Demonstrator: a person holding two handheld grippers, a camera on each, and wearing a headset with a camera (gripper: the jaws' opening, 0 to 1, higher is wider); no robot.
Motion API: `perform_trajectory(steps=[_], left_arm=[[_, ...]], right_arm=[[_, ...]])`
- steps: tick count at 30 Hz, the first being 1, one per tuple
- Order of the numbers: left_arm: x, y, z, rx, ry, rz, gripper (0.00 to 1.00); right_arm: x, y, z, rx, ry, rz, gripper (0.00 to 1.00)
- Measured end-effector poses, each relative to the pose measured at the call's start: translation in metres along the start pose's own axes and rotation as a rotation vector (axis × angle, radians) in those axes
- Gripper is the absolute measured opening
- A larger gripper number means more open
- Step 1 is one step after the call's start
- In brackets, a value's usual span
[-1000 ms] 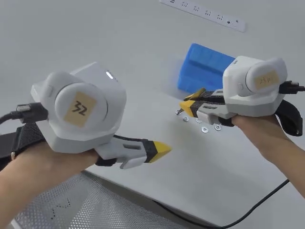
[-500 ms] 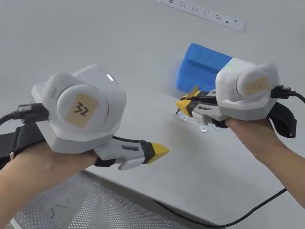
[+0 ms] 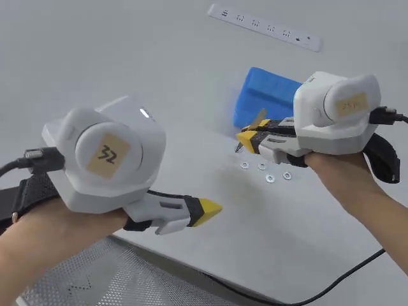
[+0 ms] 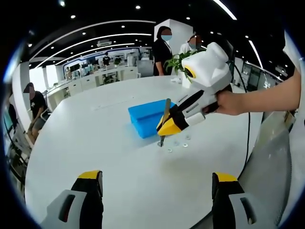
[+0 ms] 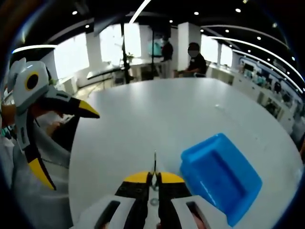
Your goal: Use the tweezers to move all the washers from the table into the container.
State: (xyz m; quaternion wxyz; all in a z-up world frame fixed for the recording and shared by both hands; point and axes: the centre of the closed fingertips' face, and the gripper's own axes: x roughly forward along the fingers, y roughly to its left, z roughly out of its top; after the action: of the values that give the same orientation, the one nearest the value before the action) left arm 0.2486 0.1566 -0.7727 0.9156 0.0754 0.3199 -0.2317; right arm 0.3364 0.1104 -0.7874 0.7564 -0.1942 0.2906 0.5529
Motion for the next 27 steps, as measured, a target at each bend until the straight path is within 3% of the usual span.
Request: perform_trajectory(steps=[2,8,15,27], left_arm=[[0.0,-0.002,0.001,-0.002,-0.004,-0.01,0.99],[-0.001,-0.002,0.003,0.017,0.0,-0.006,0.99],[-0.003,-0.001,-0.003,0.032,0.024,0.003,0.98],[-0.003,0.0,-0.008,0.012,0.041,0.003,0.99]], right_arm=[[-0.004,-0.002,0.003,-0.024,-0.005,-0.018,0.02],[-0.013,-0.001,0.005,-0.041,0.002,-0.007,0.02],[-0.02,-0.003,0.015,-0.043,-0.015,-0.011,0.02],[-0.022,-0.024,0.034,-0.058,-0.043,-0.032,0.02]])
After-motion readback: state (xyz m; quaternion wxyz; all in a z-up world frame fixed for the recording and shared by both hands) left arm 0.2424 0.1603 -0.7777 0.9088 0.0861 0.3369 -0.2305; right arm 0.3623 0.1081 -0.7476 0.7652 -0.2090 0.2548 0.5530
